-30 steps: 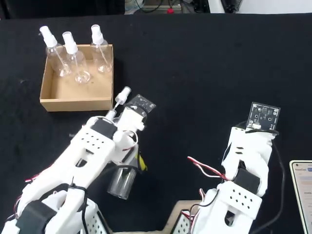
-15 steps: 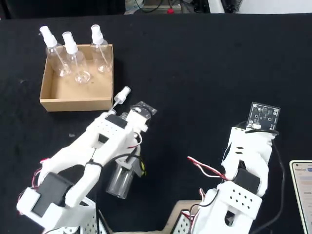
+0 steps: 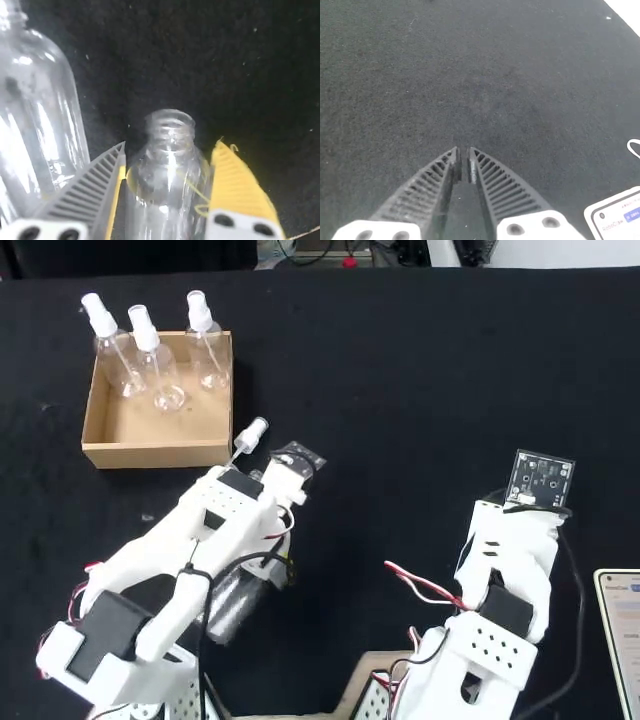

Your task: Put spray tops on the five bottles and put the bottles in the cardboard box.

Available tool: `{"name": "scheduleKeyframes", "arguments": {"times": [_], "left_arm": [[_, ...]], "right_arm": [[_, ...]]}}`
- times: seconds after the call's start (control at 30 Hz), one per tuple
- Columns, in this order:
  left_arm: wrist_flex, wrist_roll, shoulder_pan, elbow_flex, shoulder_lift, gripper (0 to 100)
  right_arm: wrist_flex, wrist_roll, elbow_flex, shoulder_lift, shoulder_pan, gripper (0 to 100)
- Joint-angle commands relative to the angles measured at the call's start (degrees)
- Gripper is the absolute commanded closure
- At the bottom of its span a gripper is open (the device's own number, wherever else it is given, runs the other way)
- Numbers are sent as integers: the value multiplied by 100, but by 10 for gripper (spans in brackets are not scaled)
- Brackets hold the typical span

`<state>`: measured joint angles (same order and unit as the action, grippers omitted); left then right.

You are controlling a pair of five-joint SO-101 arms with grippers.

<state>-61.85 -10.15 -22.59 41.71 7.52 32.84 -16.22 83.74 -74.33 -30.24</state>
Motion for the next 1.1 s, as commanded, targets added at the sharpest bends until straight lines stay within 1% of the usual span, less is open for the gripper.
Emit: {"name": "scheduleKeyframes", "arguments": {"times": [0.0, 0.07, 0.17, 0.23, 0.33, 0.4, 0.5, 0.63, 0.7, 0.8, 0.87, 1.0, 1.07], "left_arm": [[18, 35, 48, -31, 97, 777], [-35, 44, 4, -66, 202, 777], [-448, 44, -215, -154, 721, 777], [-862, 26, -312, -286, 1292, 777], [-1547, -9, -180, -585, 2330, 777], [-1846, -9, 189, -734, 3007, 777], [-1890, -281, 980, -716, 3798, 777], [-1952, -510, 2000, -708, 4396, 777], [-2031, -519, 2185, -558, 4519, 777], [-2312, -519, 2114, -453, 4589, 771], [-2479, -519, 1763, -497, 4545, 766], [-2497, -475, 796, -462, 4519, 674], [-2321, -466, 558, -462, 4396, 647]], "right_arm": [[18, -26, -163, -110, 53, 962], [18, -26, -145, -110, 53, 962], [18, -35, -145, -110, 53, 962], [26, -44, -163, -110, 53, 962], [123, -62, -215, -110, 53, 962], [378, -35, -356, -110, 53, 962], [686, -18, -673, -110, 62, 962], [932, -18, -1007, -110, 246, 962], [993, -18, -1086, -110, 404, 962], [993, -18, -1059, -110, 642, 962], [1002, -18, -1024, -110, 774, 962], [1002, -18, -936, -110, 800, 962], [1081, -35, -892, -110, 703, 962]]}}
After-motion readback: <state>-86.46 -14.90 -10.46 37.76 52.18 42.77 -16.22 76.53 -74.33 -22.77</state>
